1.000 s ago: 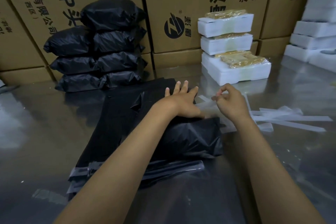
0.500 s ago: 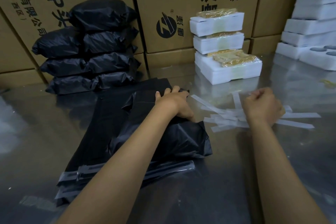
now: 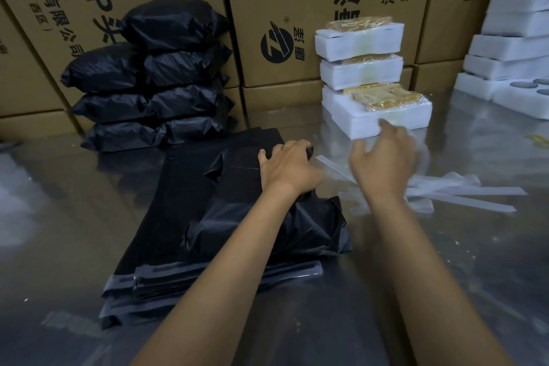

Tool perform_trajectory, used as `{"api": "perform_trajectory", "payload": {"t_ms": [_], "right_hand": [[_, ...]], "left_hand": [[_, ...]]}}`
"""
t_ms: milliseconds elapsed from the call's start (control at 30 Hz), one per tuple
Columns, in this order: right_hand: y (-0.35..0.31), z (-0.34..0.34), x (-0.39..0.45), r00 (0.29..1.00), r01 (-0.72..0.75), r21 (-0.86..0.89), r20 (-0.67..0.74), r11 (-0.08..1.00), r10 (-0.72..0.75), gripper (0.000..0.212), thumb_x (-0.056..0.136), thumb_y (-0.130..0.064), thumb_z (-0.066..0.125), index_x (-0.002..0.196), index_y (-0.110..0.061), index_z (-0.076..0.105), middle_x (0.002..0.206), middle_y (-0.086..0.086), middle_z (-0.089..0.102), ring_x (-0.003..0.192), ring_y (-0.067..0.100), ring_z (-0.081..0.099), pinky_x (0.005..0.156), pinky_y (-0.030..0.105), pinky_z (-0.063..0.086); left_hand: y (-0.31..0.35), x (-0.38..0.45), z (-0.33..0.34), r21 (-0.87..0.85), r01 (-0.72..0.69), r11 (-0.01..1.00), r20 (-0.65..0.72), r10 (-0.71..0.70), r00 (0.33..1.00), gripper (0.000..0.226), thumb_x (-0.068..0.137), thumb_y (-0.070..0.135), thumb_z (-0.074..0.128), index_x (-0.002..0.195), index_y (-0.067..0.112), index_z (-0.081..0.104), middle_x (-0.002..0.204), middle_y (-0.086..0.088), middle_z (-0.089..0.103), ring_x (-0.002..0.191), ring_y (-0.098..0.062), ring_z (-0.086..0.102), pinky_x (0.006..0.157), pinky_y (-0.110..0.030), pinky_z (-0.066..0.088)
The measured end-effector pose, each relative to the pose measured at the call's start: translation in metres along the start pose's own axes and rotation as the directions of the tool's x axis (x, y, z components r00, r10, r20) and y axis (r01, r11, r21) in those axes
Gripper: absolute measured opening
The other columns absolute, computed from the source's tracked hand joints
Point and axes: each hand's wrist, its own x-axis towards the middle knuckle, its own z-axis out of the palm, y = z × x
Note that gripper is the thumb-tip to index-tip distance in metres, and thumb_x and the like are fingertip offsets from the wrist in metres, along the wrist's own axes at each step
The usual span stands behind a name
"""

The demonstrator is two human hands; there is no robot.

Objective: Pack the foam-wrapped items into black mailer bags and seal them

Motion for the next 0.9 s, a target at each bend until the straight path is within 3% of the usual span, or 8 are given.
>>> {"api": "perform_trajectory", "payload": {"t_ms": [133, 467, 533, 633, 733, 800, 867, 900], "right_hand": [[-0.034, 0.015, -0.022, 0.980, 0.131, 0.171, 0.126, 0.977, -0.153, 0.053, 0.098, -0.021, 0.050, 0.148, -0.005, 0.043, 0.144, 0.014, 0.050, 0.134, 0.030, 0.040, 0.107, 0.042, 0.034], [-0.007, 0.013, -0.024, 0.967, -0.083, -0.007, 0.241, 0.997, 0.082, 0.048, 0.096, -0.022, 0.051, 0.140, -0.003, 0.046, 0.142, 0.018, 0.046, 0.134, 0.036, 0.037, 0.108, 0.047, 0.031], [-0.014, 0.013, -0.023, 0.971, -0.067, 0.074, 0.235, 0.995, 0.048, 0.046, 0.097, -0.018, 0.049, 0.141, -0.002, 0.047, 0.144, 0.018, 0.047, 0.135, 0.035, 0.039, 0.109, 0.045, 0.032], [-0.038, 0.012, -0.025, 0.971, -0.049, 0.303, 0.237, 0.952, -0.026, 0.044, 0.100, -0.018, 0.044, 0.143, -0.010, 0.048, 0.145, 0.011, 0.051, 0.135, 0.028, 0.045, 0.110, 0.039, 0.035], [-0.063, 0.016, -0.038, 0.943, -0.062, 0.490, 0.314, 0.869, -0.110, 0.042, 0.101, -0.027, 0.047, 0.142, -0.020, 0.050, 0.140, 0.006, 0.056, 0.130, 0.022, 0.051, 0.107, 0.035, 0.040], [-0.070, 0.024, -0.048, 0.878, -0.092, 0.486, 0.451, 0.869, -0.159, 0.052, 0.099, -0.037, 0.052, 0.148, -0.025, 0.042, 0.148, 0.005, 0.048, 0.137, 0.021, 0.043, 0.107, 0.033, 0.037], [-0.068, 0.030, -0.051, 0.787, -0.154, 0.414, 0.600, 0.897, -0.142, 0.071, 0.094, -0.042, 0.060, 0.156, -0.026, 0.029, 0.161, 0.001, 0.030, 0.146, 0.022, 0.031, 0.116, 0.038, 0.032], [-0.065, 0.032, -0.050, 0.747, -0.244, 0.404, 0.658, 0.881, -0.095, 0.080, 0.090, -0.042, 0.065, 0.157, -0.029, 0.024, 0.163, -0.003, 0.025, 0.146, 0.021, 0.031, 0.115, 0.038, 0.034]], "left_hand": [[-0.006, 0.001, 0.001, -0.181, 0.010, 0.983, -0.138, -0.035, 0.990, 0.044, 0.096, 0.033, 0.049, 0.139, 0.027, 0.048, 0.136, 0.004, 0.058, 0.131, -0.019, 0.047, 0.119, -0.043, 0.017], [-0.006, 0.001, 0.002, -0.250, 0.031, 0.968, -0.180, -0.078, 0.981, 0.037, 0.097, 0.028, 0.047, 0.133, 0.027, 0.054, 0.129, 0.006, 0.062, 0.126, -0.019, 0.051, 0.119, -0.039, 0.020], [-0.005, 0.000, 0.000, -0.422, 0.059, 0.905, -0.167, -0.142, 0.976, 0.036, 0.097, 0.024, 0.045, 0.132, 0.027, 0.056, 0.131, 0.006, 0.061, 0.126, -0.019, 0.051, 0.117, -0.040, 0.026], [-0.011, 0.003, -0.020, -0.786, 0.092, 0.611, -0.040, -0.199, 0.979, 0.031, 0.095, 0.010, 0.046, 0.117, 0.021, 0.065, 0.122, -0.001, 0.063, 0.117, -0.022, 0.056, 0.104, -0.035, 0.044], [-0.042, 0.010, -0.054, -0.771, 0.002, 0.637, -0.135, -0.166, 0.977, 0.026, 0.095, 0.011, 0.049, 0.099, 0.029, 0.066, 0.103, 0.006, 0.063, 0.103, -0.017, 0.059, 0.083, -0.029, 0.048], [-0.072, 0.012, -0.061, -0.656, 0.003, 0.755, -0.185, -0.165, 0.969, 0.024, 0.095, 0.020, 0.053, 0.112, 0.034, 0.063, 0.119, 0.005, 0.061, 0.108, -0.014, 0.057, 0.092, -0.031, 0.048], [-0.102, 0.004, -0.049, -0.568, 0.132, 0.812, -0.040, -0.187, 0.982, 0.044, 0.095, 0.035, 0.056, 0.138, 0.039, 0.049, 0.151, 0.001, 0.041, 0.128, -0.018, 0.047, 0.105, -0.037, 0.040], [-0.115, -0.001, -0.038, -0.618, 0.193, 0.763, 0.086, -0.178, 0.980, 0.055, 0.095, 0.042, 0.057, 0.147, 0.041, 0.039, 0.157, 0.003, 0.032, 0.128, -0.016, 0.047, 0.103, -0.035, 0.041]]}}
